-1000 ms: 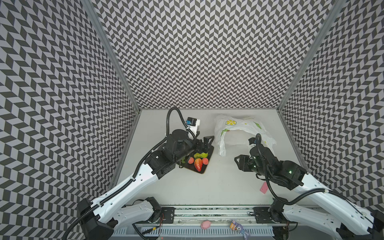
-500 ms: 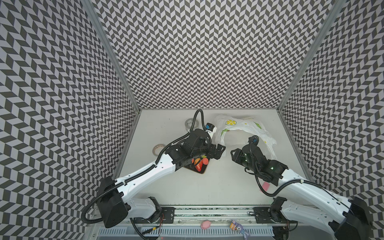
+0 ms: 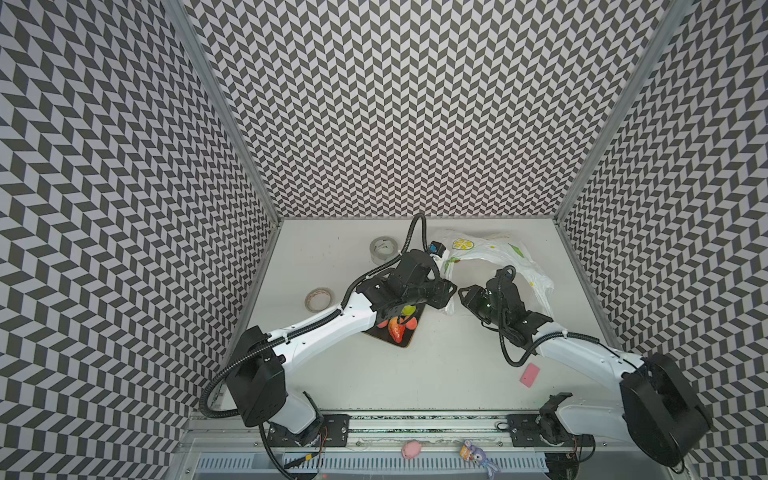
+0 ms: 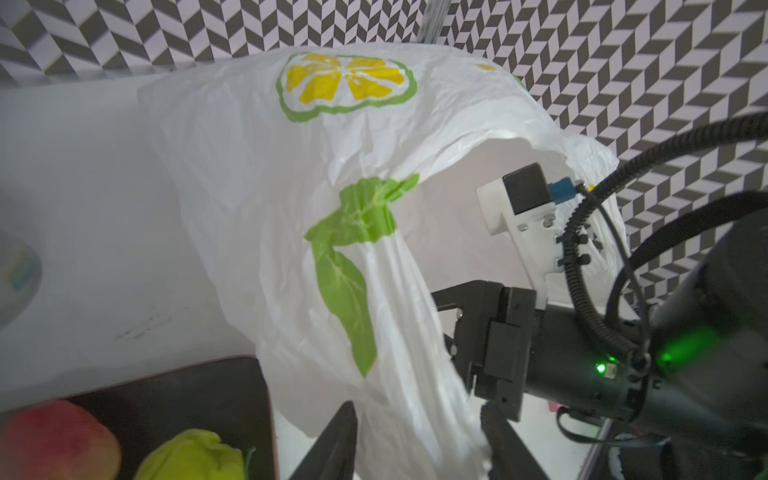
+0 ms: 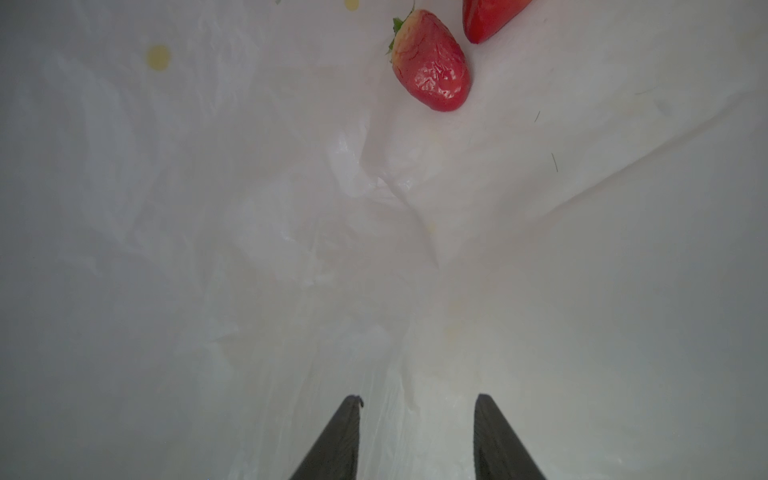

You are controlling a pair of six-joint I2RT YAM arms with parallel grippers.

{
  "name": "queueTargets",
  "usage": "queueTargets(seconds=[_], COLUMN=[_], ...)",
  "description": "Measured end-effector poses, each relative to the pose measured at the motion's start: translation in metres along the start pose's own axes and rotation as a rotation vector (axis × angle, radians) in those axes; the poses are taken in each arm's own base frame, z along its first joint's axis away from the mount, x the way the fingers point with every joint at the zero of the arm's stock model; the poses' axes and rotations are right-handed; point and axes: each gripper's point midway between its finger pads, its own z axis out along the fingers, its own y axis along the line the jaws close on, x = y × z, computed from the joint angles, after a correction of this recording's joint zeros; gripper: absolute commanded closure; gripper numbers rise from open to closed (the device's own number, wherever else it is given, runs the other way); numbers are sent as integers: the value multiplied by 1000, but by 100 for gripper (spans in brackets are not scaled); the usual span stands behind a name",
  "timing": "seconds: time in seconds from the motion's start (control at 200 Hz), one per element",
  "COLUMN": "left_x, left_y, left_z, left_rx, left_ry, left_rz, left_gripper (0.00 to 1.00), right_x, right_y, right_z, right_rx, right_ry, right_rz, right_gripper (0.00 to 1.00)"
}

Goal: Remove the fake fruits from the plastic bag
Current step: 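Lower the open right gripper toward the red-yellow pear inside the bag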

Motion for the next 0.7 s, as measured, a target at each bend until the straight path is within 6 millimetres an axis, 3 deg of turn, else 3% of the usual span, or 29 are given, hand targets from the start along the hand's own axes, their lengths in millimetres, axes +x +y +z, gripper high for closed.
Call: queueTargets(seconds=[0.22,0.701], left_x=[2,-3], left_y=[2,-11], left_z=[4,4], left_rx=[-5,60], left_ry=[7,-12], left_rz=[38,92], left_gripper=[100,100], right_x=[-18,-31], right_y=[-4,-5], right_z=[26,65], right_rx=[-11,-75], right_ry=[-20,-21], right_rz=[113,369], right_gripper=[53,39])
